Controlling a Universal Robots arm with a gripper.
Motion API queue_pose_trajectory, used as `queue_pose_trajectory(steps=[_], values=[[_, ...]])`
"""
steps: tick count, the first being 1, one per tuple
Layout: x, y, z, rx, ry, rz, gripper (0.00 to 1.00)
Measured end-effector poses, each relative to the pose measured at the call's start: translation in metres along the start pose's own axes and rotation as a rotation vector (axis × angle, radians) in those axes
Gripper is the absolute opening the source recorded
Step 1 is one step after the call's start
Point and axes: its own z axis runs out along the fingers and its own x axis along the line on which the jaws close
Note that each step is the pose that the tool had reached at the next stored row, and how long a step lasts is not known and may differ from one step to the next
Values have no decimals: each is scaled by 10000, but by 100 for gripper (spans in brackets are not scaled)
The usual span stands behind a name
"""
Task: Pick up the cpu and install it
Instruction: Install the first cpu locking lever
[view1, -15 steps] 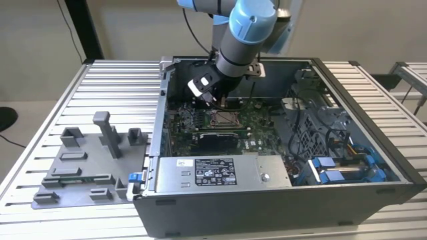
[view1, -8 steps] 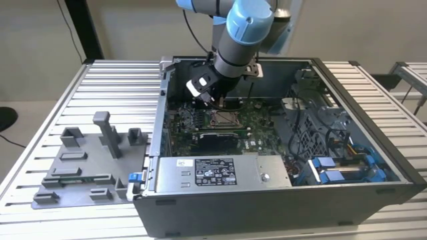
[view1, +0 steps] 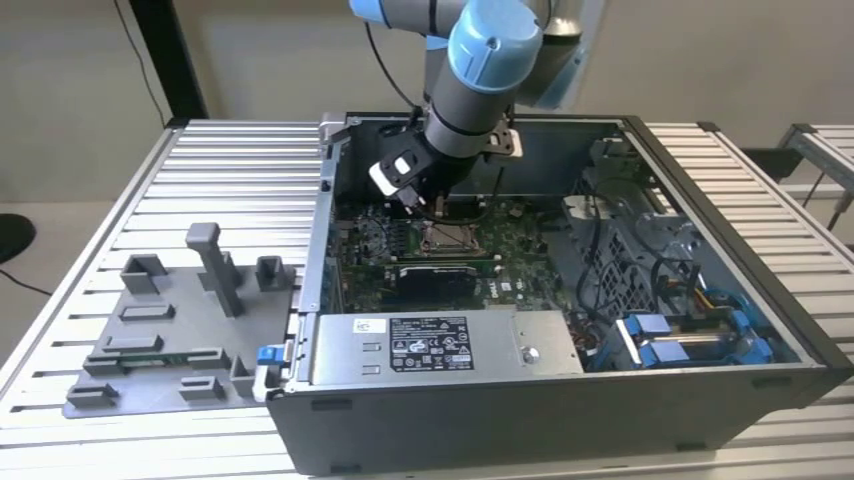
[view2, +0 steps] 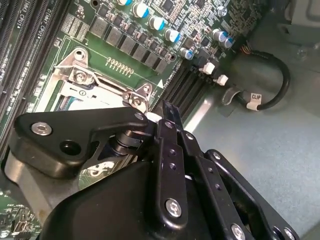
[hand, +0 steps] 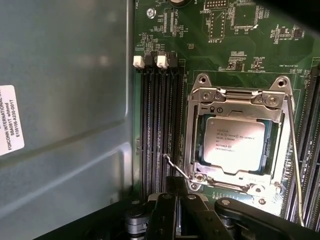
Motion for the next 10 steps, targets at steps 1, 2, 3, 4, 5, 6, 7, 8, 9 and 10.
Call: queue_pose_trajectory(steps=[1,2,3,4,5,6,7,8,9,10], values=[[-2,0,2,-2,3,1,0],[-4,0,3,-3,3,2,0],[-7,0,5,-2,2,2,0],[-10,1,9,-1,1,2,0],[-12,2,13,-1,1,2,0],[-15,5,17,-1,1,2,0],[-17,7,21,-1,1,1,0],[-18,11,24,-1,0,2,0],[-20,16,27,-1,1,2,0],[-22,24,29,0,0,2,0]])
